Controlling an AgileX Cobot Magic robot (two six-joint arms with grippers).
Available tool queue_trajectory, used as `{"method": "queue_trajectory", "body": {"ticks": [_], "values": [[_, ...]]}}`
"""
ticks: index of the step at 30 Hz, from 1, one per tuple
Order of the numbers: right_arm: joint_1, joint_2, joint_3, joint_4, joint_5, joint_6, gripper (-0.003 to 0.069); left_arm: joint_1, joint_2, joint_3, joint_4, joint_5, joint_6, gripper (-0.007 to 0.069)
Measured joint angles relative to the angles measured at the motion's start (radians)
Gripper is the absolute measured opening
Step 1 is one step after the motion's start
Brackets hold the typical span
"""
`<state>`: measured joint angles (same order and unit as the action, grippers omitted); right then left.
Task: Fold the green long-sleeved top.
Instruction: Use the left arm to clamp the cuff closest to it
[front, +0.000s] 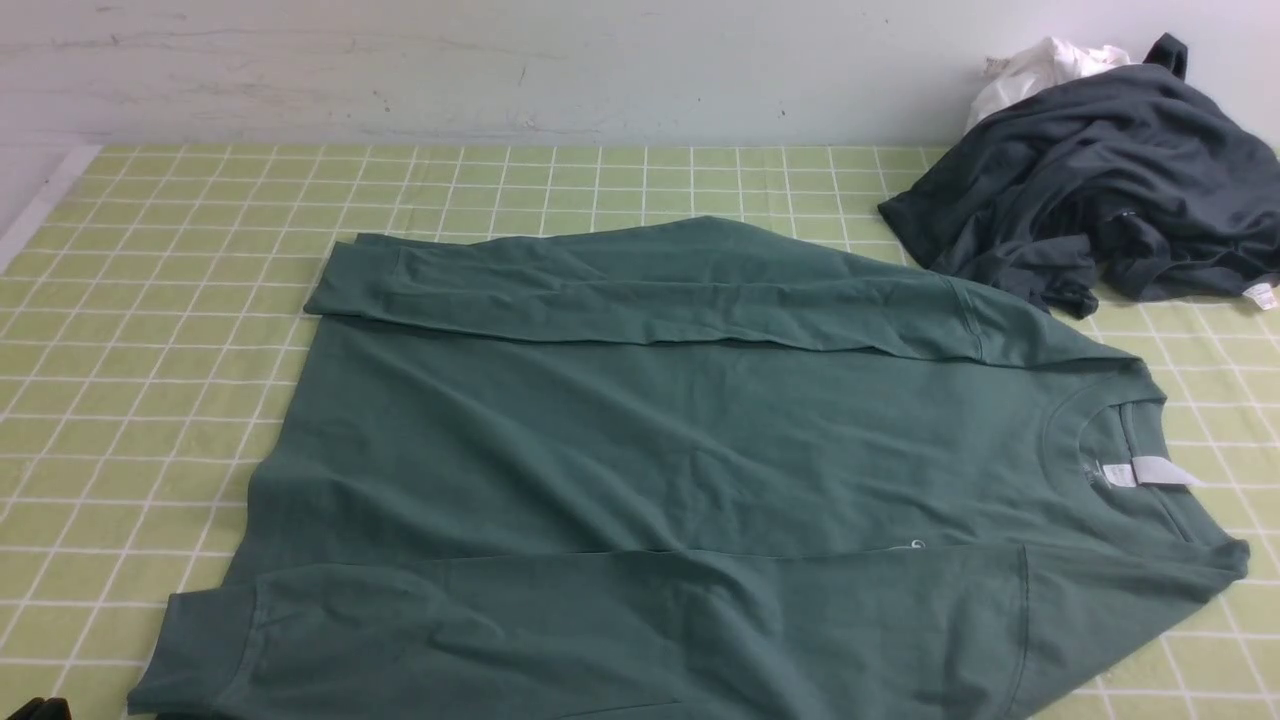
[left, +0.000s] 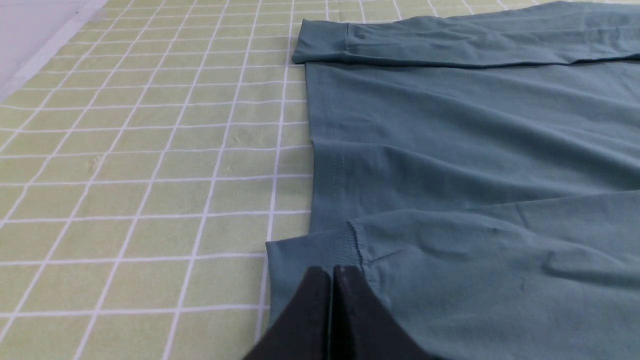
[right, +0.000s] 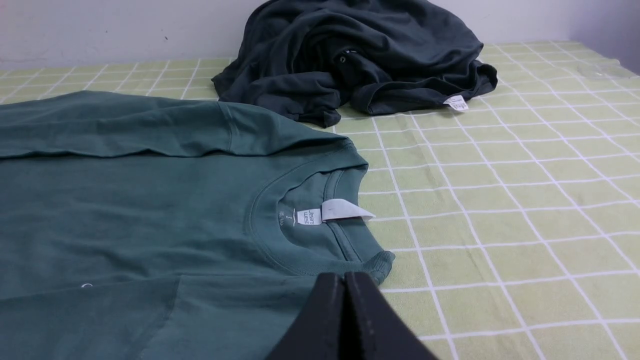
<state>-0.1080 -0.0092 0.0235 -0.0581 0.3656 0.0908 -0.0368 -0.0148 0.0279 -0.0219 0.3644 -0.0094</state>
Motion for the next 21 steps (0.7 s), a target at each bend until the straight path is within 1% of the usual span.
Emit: {"method": "queue_trajectory", "body": {"ticks": [12,15,17,18,19,21], "values": [[0.0,0.0,0.0,-0.006,0.0,0.0,-0.0016,0.0,0.0,0.0,0.051,-0.001,0.02,-0.0004],[0.0,0.0,0.001,-0.021,-0.018,-0.003,-0.0016,0.0,0.0,0.001,0.053,-0.042,0.02,-0.0004],[0.0,0.0,0.005,-0.03,-0.088,-0.003,-0.0016,0.0,0.0,0.002,0.056,-0.14,0.024,-0.0004],[0.0,0.0,0.005,-0.032,-0.146,-0.003,-0.0016,0.0,0.0,0.002,0.056,-0.199,0.025,-0.0004],[0.0,0.0,0.005,-0.034,-0.204,-0.003,-0.0016,0.0,0.0,0.002,0.056,-0.224,0.025,-0.0004],[0.0,0.0,0.006,-0.037,-0.375,0.005,-0.0016,0.0,0.0,0.002,0.056,-0.353,0.027,-0.0004]]}}
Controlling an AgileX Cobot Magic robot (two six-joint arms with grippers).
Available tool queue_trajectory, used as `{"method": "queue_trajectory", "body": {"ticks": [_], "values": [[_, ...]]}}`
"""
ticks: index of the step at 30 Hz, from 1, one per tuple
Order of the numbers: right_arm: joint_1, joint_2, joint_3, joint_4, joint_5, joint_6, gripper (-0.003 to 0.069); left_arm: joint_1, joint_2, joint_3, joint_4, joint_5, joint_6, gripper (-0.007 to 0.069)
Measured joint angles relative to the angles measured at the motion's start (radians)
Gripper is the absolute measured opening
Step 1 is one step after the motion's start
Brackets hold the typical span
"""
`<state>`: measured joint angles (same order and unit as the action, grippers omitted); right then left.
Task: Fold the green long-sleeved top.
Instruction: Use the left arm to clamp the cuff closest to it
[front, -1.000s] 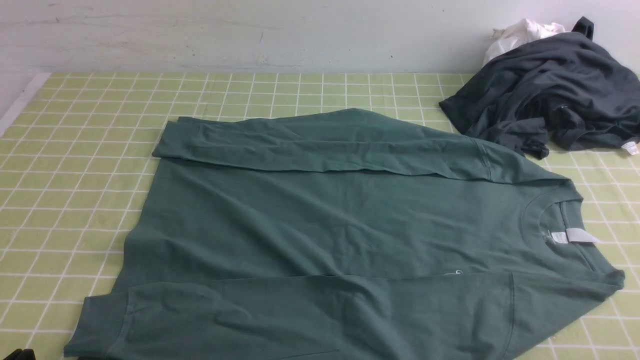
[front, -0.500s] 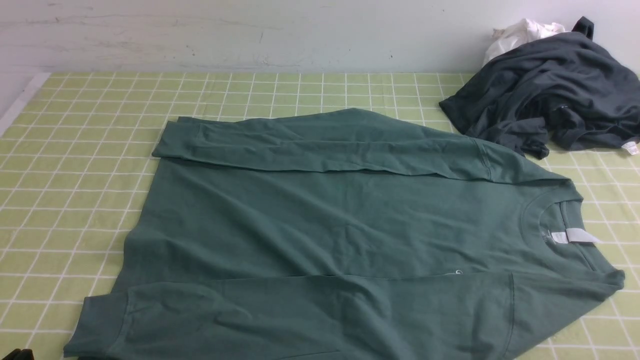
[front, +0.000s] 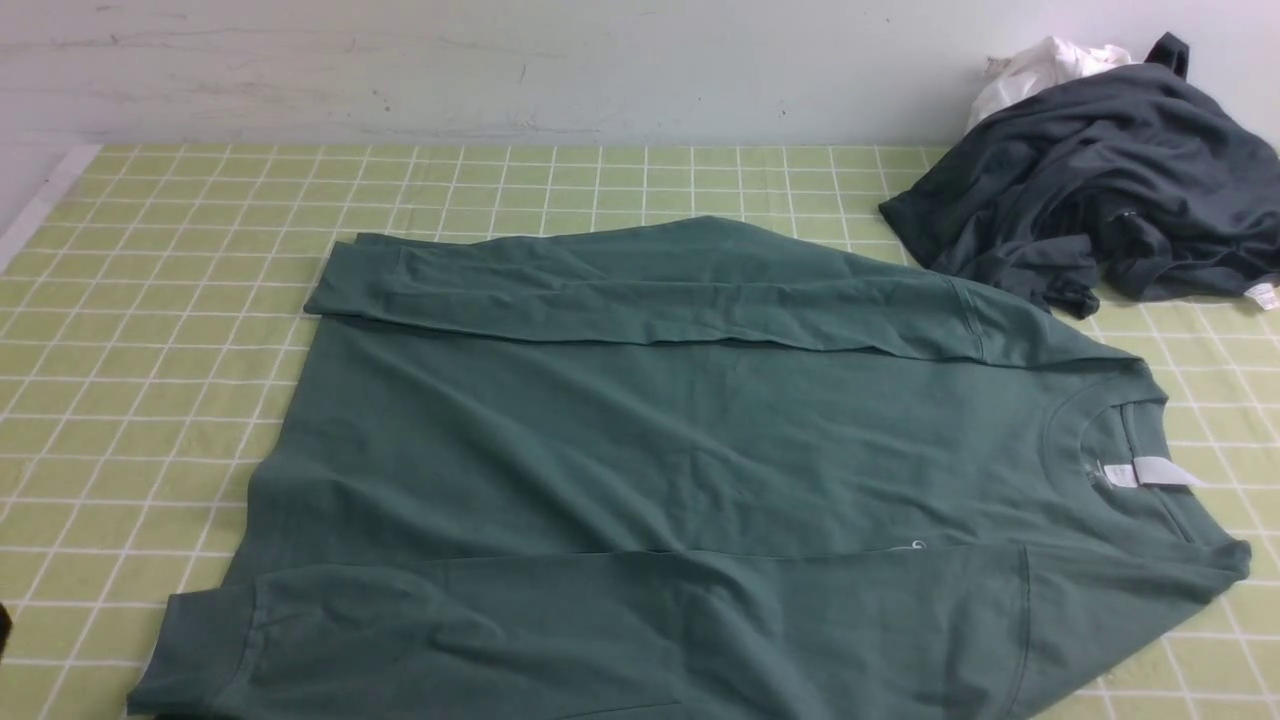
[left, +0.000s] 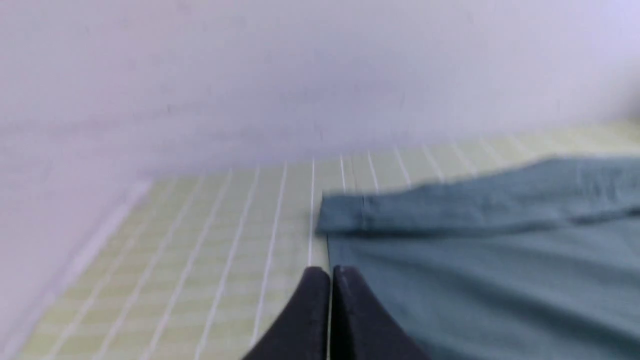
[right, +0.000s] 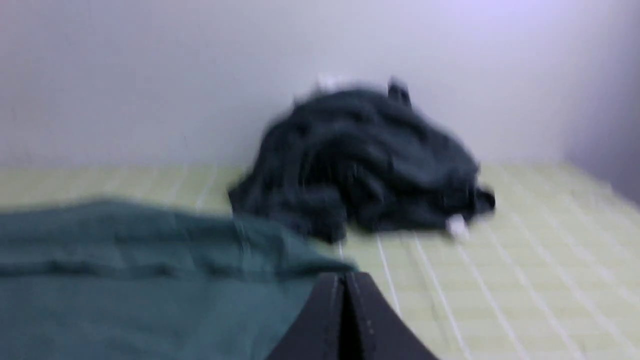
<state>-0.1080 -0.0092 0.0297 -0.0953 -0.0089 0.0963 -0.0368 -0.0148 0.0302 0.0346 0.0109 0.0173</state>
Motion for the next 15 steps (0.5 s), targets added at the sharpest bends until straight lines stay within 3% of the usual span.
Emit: {"method": "queue_trajectory", "body": {"ticks": [6,9,12,15], "values": [[0.0,0.0,0.0,-0.003,-0.435,0.125,-0.0016,0.0,0.0,0.0,0.028,-0.445,0.052,-0.0004],[0.0,0.0,0.0,-0.006,-0.55,0.209,-0.0016,0.0,0.0,-0.003,0.026,-0.658,-0.012,-0.0004],[0.0,0.003,-0.029,-0.021,-0.589,0.247,-0.0016,0.0,0.009,-0.087,0.045,-0.665,-0.093,-0.0004],[0.0,0.057,-0.169,-0.08,-0.496,0.255,-0.0016,0.0,0.084,-0.29,0.085,-0.514,-0.181,-0.0004]]}}
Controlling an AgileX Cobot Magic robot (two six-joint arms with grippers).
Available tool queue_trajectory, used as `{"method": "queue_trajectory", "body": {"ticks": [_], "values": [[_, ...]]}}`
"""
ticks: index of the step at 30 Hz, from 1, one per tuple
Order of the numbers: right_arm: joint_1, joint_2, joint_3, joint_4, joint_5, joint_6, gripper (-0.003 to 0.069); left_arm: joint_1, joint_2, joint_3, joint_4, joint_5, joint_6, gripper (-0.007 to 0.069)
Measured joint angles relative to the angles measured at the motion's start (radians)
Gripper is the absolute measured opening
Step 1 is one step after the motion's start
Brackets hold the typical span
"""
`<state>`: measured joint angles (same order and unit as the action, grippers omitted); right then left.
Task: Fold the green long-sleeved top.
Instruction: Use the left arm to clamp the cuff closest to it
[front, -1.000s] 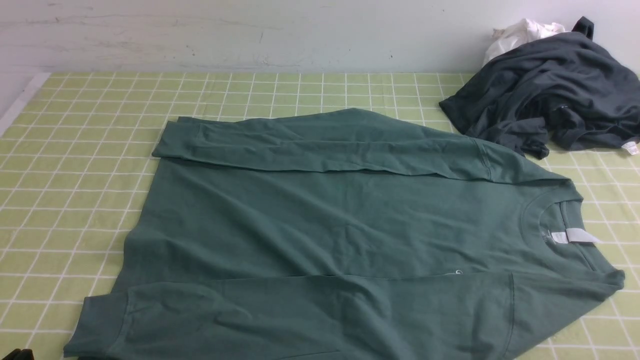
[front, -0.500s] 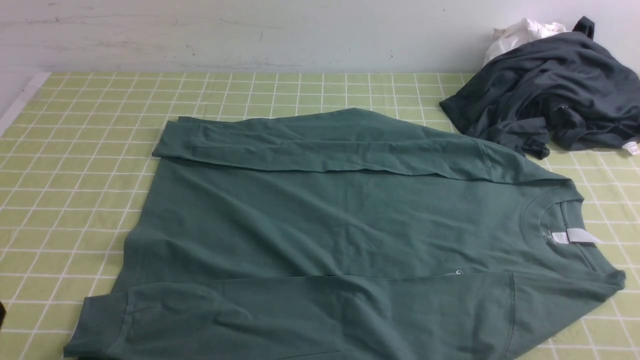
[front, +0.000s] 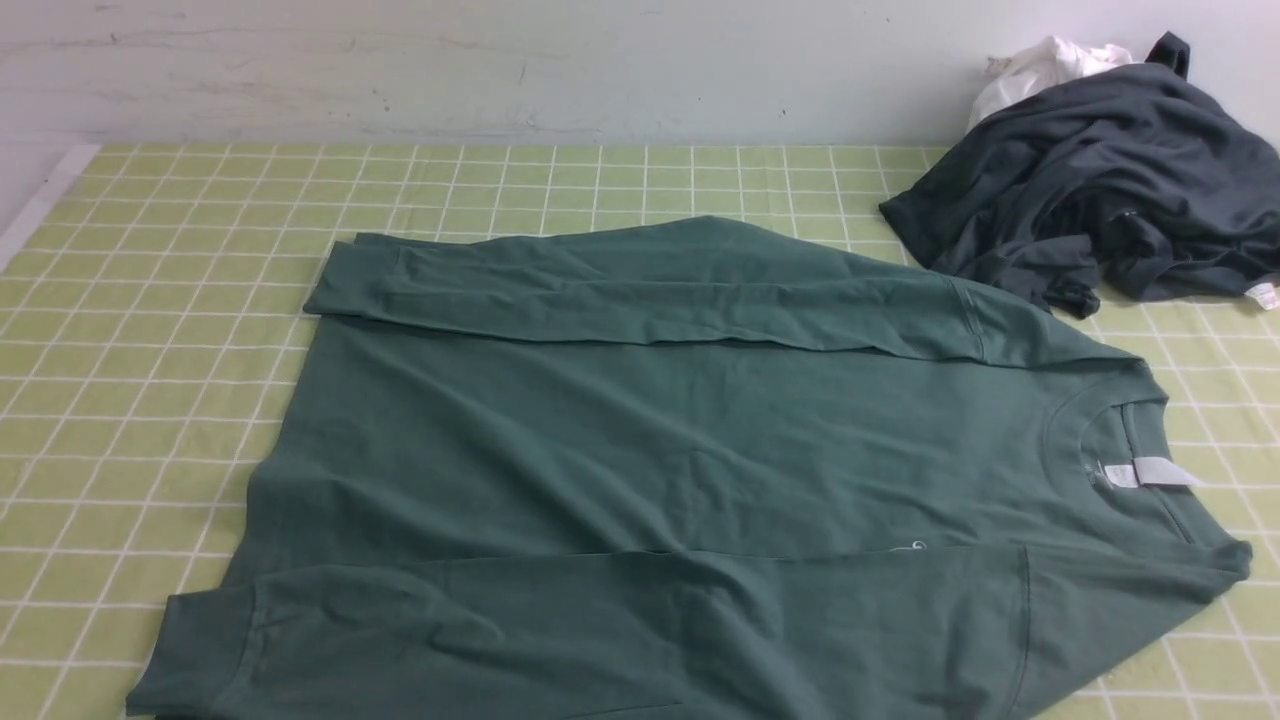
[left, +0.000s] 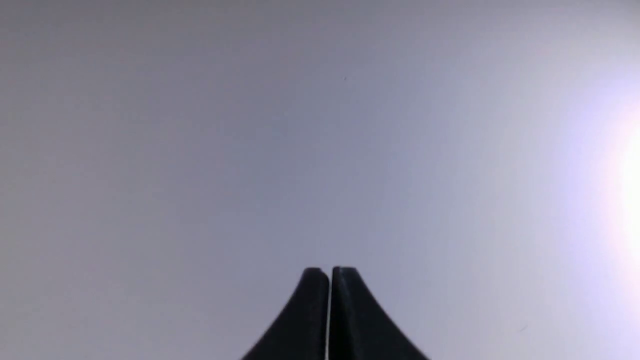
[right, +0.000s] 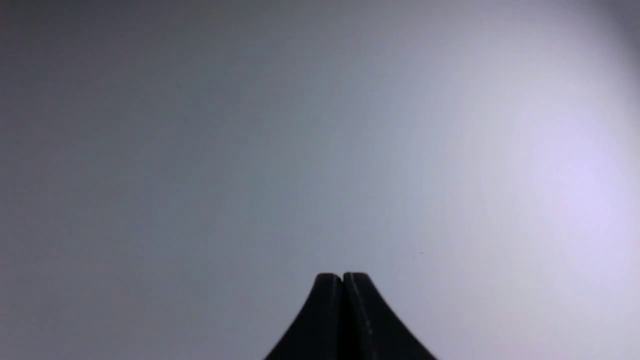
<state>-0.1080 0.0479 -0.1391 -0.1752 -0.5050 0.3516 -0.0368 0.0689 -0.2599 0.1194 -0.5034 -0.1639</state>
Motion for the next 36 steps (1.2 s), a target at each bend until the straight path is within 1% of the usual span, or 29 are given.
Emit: {"method": "queue_trajectory", "body": {"ticks": [1,2,3,4,5,6,7,8,9,11,12,13,14,15,16,17,18,19,22,24,25,26,27,28,29,31,32,36], "values": [[0.0,0.038,-0.071,-0.04,0.062,0.001,-0.0016,0.0,0.029,-0.05,0.012,0.052,-0.013,-0.0004],[0.0,0.083,-0.145,-0.09,0.134,0.005,-0.0016,0.0,0.107,-0.164,0.032,0.182,-0.034,-0.0004],[0.0,0.132,-0.23,-0.157,0.226,0.012,-0.0016,0.0,0.169,-0.238,0.044,0.276,-0.041,-0.0004],[0.0,0.153,-0.243,-0.179,0.256,0.014,-0.0016,0.0,0.183,-0.252,0.049,0.295,-0.041,-0.0004],[0.0,0.24,-0.334,-0.248,0.357,0.033,-0.0016,0.0,0.289,-0.345,0.059,0.436,-0.05,-0.0004],[0.0,0.296,-0.376,-0.285,0.425,0.049,-0.0016,0.0,0.367,-0.394,0.061,0.535,-0.056,-0.0004],[0.0,0.33,-0.403,-0.305,0.477,0.063,-0.0016,0.0,0.406,-0.412,0.062,0.582,-0.058,-0.0004],[0.0,0.395,-0.426,-0.319,0.555,0.086,-0.0016,0.0,0.478,-0.435,0.063,0.67,-0.063,-0.0004],[0.003,0.427,-0.438,-0.319,0.595,0.097,-0.0016,0.0,0.513,-0.441,0.062,0.712,-0.065,-0.0004],[0.03,0.519,-0.449,-0.277,0.744,0.121,-0.0016,0.0,0.618,-0.447,0.046,0.854,-0.065,-0.0004],[0.039,0.545,-0.45,-0.262,0.778,0.123,-0.0016,0.0,0.648,-0.447,0.039,0.897,-0.064,-0.0004],[0.092,0.613,-0.45,-0.172,0.937,0.106,-0.0016,0.0,0.725,-0.447,-0.002,1.012,-0.053,-0.0004],[0.127,0.657,-0.45,-0.114,1.029,0.071,-0.0016,0.0,0.771,-0.445,-0.026,1.073,-0.037,-0.0004],[0.165,0.705,-0.45,-0.054,1.116,0.018,-0.0016,0.0,0.817,-0.44,-0.056,1.123,-0.011,-0.0004],[0.173,0.725,-0.45,-0.043,1.132,0.006,-0.0016,0.0,0.835,-0.436,-0.069,1.14,0.002,-0.0004],[0.228,0.796,-0.45,0.05,1.246,-0.092,-0.0016,0.0,0.903,-0.425,-0.119,1.194,0.055,-0.0004],[0.243,0.806,-0.45,0.06,1.257,-0.122,-0.0016,0.0,0.913,-0.423,-0.126,1.2,0.063,-0.0004],[0.297,0.894,-0.45,0.157,1.333,-0.243,-0.0016,0.0,0.995,-0.413,-0.168,1.229,0.119,-0.0004],[0.364,0.994,-0.453,0.285,1.353,-0.422,-0.0016,0.0,1.129,-0.411,-0.21,1.236,0.164,-0.0004],[0.395,1.049,-0.456,0.369,1.331,-0.546,-0.0016,0.0,1.228,-0.423,-0.217,1.234,0.164,0.0],[0.401,1.068,-0.459,0.407,1.316,-0.594,-0.0016,0.002,1.277,-0.434,-0.216,1.232,0.164,0.0008],[0.401,1.072,-0.46,0.414,1.312,-0.603,-0.0016,0.003,1.277,-0.437,-0.216,1.232,0.164,0.0011],[0.403,1.087,-0.463,0.449,1.294,-0.643,-0.0016,0.008,1.317,-0.449,-0.216,1.232,0.164,0.0022],[0.405,1.101,-0.465,0.491,1.264,-0.689,-0.0016,0.025,1.369,-0.481,-0.216,1.231,0.164,0.0055],[0.405,1.108,-0.465,0.529,1.243,-0.72,-0.0016,0.043,1.418,-0.508,-0.216,1.23,0.164,0.0102],[0.405,1.111,-0.465,0.566,1.225,-0.756,-0.0016,0.07,1.469,-0.547,-0.216,1.222,0.164,0.0176],[0.405,1.112,-0.465,0.59,1.22,-0.774,-0.0016,0.088,1.498,-0.567,-0.216,1.218,0.164,0.0242],[0.405,1.112,-0.465,0.637,1.209,-0.808,-0.0016,0.129,1.59,-0.624,-0.234,1.212,0.158,0.044]]}}
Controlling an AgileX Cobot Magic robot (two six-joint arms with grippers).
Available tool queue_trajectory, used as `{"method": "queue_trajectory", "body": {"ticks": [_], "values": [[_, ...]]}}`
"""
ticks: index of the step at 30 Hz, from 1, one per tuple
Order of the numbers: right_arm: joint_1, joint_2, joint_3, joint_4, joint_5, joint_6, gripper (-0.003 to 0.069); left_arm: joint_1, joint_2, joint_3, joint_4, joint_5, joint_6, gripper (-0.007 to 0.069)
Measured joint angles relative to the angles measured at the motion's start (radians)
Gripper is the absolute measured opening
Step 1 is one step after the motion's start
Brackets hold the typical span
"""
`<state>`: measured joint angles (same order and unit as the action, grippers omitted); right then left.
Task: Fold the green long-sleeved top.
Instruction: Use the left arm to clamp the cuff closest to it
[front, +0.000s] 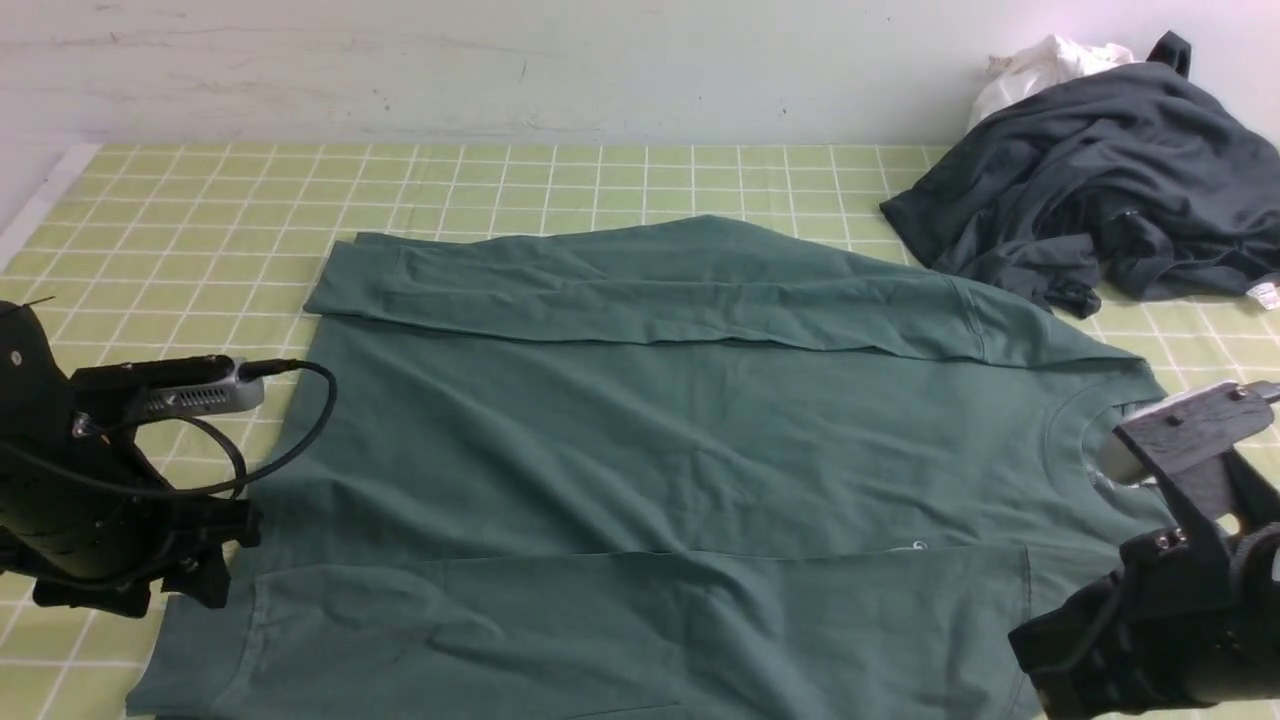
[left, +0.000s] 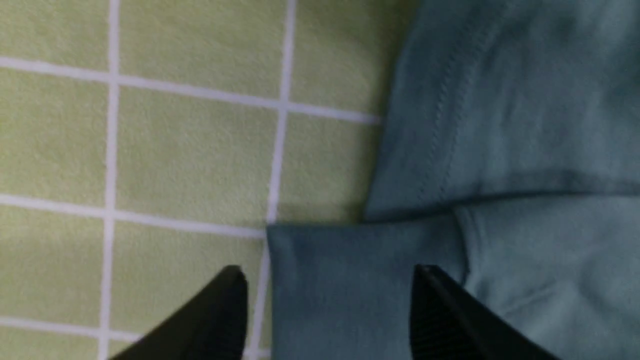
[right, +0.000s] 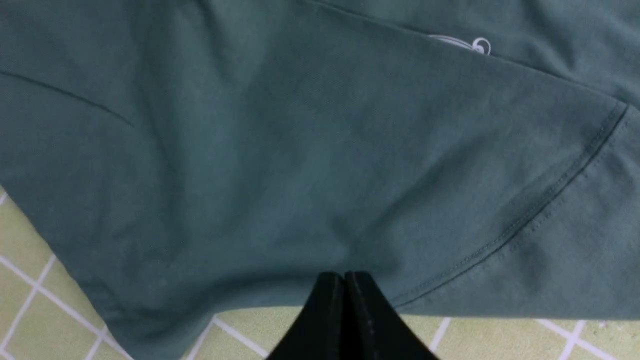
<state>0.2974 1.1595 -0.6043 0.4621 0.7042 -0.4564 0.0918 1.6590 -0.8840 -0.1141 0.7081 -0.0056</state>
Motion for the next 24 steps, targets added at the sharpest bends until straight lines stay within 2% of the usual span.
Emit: {"method": "queue_trajectory", "body": {"ticks": [2,5,8,12,14,24], "values": [[0.0,0.0,0.0,0.009,-0.003,-0.011,-0.0016,0.002,0.031,-0.013,-0.007,-0.001,0.0,0.0493],[0.0,0.0,0.0,0.014,-0.011,-0.013,-0.0016,0.002,0.067,-0.016,-0.012,-0.002,0.006,0.0496],[0.0,0.0,0.0,0.016,-0.025,-0.014,-0.0016,0.003,0.077,-0.025,-0.029,0.006,0.025,0.0371],[0.0,0.0,0.0,0.017,-0.045,-0.014,-0.0016,0.001,0.055,-0.025,-0.043,0.041,0.047,0.0092],[0.0,0.0,0.0,0.017,-0.049,-0.014,-0.0016,0.001,0.017,-0.024,-0.041,0.062,0.071,0.0053],[0.0,0.0,0.0,0.017,-0.061,-0.014,-0.0016,0.001,-0.226,-0.148,-0.04,0.071,0.149,0.0051]]}}
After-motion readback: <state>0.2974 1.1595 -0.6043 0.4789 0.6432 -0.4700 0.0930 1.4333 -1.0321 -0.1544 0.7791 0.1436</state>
